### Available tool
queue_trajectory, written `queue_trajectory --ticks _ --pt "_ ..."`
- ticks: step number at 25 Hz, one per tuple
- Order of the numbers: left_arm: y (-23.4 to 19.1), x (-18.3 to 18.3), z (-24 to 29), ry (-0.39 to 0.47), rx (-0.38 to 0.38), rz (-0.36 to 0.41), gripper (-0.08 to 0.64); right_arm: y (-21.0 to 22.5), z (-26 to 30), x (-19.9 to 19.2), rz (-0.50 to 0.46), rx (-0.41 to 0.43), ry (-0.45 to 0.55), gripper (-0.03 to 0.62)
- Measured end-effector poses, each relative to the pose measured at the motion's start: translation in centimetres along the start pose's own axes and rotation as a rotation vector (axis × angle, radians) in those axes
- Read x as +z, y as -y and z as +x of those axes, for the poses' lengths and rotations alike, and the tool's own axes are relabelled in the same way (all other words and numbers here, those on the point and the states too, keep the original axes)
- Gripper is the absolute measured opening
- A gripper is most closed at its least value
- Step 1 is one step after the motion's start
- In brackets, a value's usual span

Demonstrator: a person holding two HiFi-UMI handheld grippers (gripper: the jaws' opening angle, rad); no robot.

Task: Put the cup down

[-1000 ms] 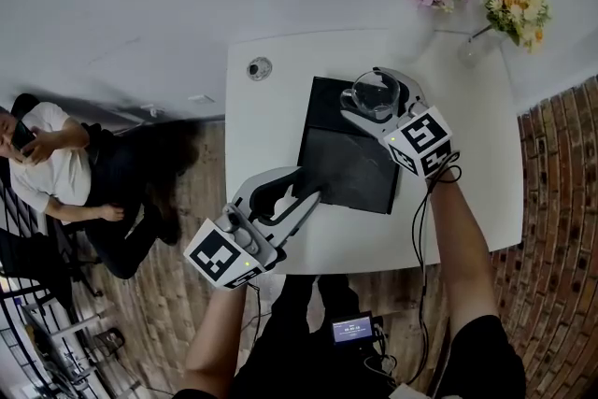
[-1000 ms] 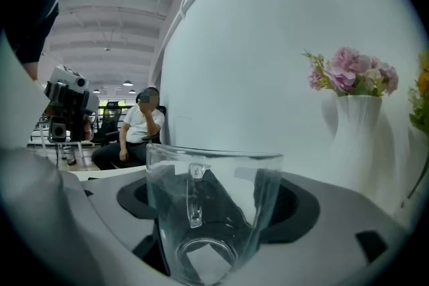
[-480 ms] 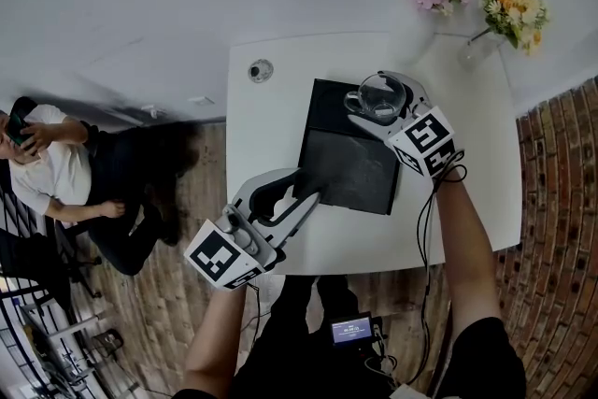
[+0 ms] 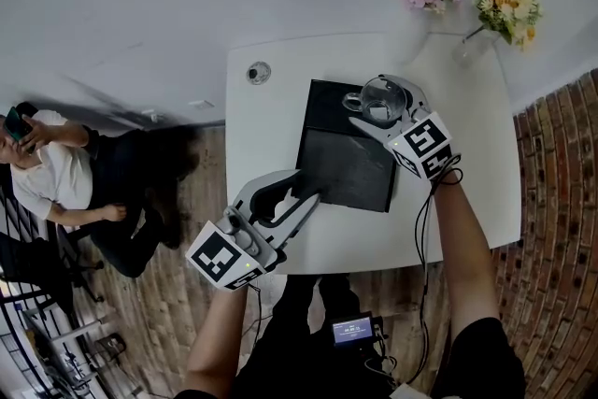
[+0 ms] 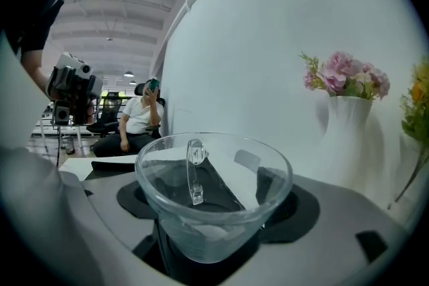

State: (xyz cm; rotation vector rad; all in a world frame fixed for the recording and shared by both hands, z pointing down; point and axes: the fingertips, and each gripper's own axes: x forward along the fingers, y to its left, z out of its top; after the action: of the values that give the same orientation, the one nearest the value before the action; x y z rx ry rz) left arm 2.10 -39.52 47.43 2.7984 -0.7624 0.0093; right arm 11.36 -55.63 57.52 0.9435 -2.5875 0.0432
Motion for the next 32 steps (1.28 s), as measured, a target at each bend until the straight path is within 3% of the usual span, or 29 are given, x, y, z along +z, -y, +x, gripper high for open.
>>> queue_trajectory --ticks 6,10,15,20,27,32 --pt "0.2 0.1 0.0 0.004 -0.002 -0.001 0.114 0.1 0.2 0.0 -0.004 0.010 0.005 0.420" --pt "0.5 0.0 0.2 0.006 -0.007 -0.003 0.114 -0.2 0.5 -1.7 0.039 0.029 -0.062 0.422" --pt "0.7 0.0 -0.1 0.008 -0.004 -0.001 0.114 0.2 0.0 -1.4 0.067 -0.002 -0.026 0.423" --pt "0.9 0.1 -0.4 0.012 0.000 0.001 0.114 0.2 -0.5 -1.4 0.100 -0.012 -0.028 0.476" --pt "1.5 0.5 -0.8 0.018 -0.003 0.008 0.114 0.4 -2.0 -0.9 0.122 -0.061 -0.009 0.474" --pt "1.8 0.9 -0.8 0.023 -0.004 0.020 0.114 0.6 -3.6 -0.8 0.193 -0.110 0.023 0.474"
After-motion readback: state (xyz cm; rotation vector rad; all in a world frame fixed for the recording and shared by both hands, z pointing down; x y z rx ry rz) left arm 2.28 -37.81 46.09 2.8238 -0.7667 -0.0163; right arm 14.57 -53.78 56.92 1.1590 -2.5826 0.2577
